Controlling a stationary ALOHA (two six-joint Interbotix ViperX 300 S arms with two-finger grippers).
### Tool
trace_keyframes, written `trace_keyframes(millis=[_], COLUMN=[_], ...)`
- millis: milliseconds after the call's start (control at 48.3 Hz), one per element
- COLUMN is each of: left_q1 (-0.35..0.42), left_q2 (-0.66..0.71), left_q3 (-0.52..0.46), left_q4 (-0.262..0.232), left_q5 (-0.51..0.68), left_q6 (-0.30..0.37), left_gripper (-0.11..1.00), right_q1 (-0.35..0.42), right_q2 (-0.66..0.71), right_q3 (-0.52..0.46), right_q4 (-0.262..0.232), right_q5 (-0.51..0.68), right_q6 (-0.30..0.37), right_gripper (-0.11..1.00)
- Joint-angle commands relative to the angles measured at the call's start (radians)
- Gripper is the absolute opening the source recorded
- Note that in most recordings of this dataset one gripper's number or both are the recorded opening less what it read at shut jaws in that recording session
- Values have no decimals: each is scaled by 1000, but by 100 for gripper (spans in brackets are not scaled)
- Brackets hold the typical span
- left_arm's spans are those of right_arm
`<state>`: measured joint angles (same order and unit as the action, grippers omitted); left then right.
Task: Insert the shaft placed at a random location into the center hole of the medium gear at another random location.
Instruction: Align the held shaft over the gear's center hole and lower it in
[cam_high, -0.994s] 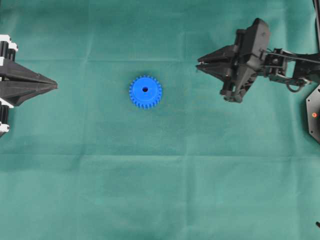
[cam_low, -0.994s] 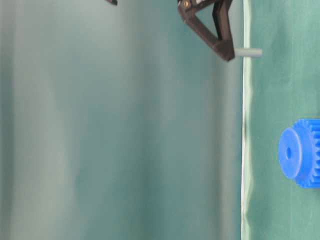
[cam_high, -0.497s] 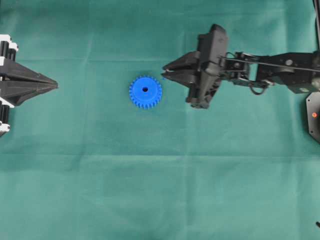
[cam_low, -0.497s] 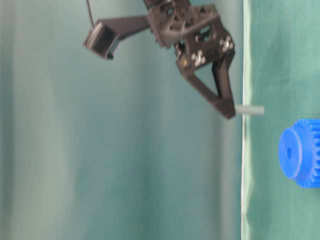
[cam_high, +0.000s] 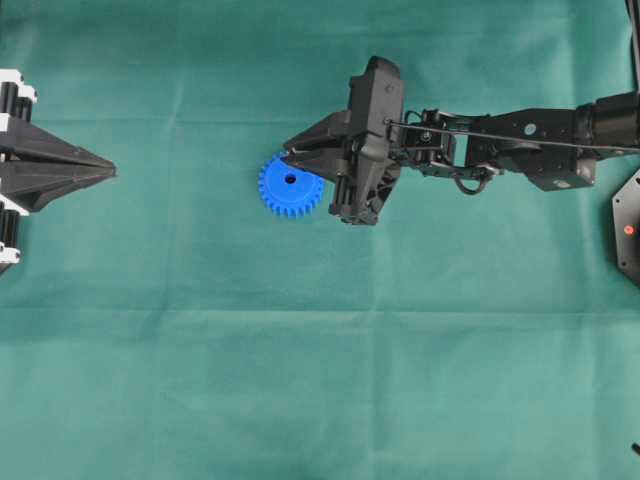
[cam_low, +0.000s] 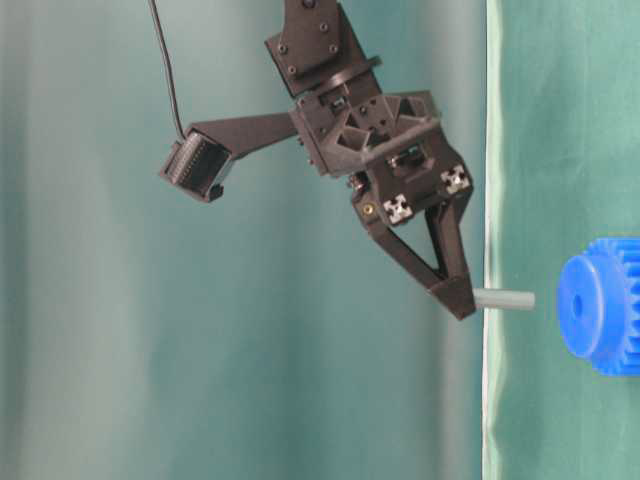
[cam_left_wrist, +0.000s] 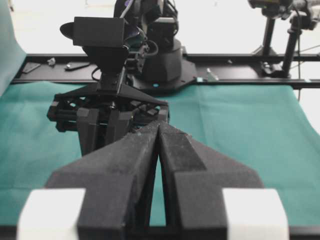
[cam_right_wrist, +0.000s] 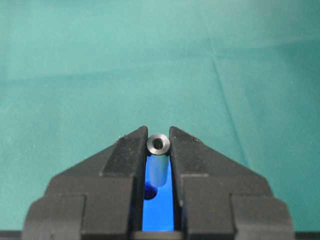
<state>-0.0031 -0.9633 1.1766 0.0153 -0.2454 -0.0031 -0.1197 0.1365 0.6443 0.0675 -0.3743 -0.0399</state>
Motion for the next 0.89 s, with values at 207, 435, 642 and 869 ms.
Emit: trace_keyframes(millis=[207, 435, 642, 869], left_q1=[2, 2, 2, 2], left_q2=[9, 9, 9, 9], left_q3=[-23, -23, -23, -25], left_q4=[3, 3, 3, 3], left_q5=[-5, -5, -5, -5], left_q6=[-2, 0, 0, 0], left_gripper=[0, 0, 0, 0], right_q1=[6, 5, 8, 11], right_q2=[-11, -5, 20, 29], right_q3=[-29, -29, -34, -34], right_q4=[9, 11, 12, 14], right_q5=[2, -2, -6, -8], right_q6=[-6, -6, 0, 0], right_gripper=[13, 13, 13, 13])
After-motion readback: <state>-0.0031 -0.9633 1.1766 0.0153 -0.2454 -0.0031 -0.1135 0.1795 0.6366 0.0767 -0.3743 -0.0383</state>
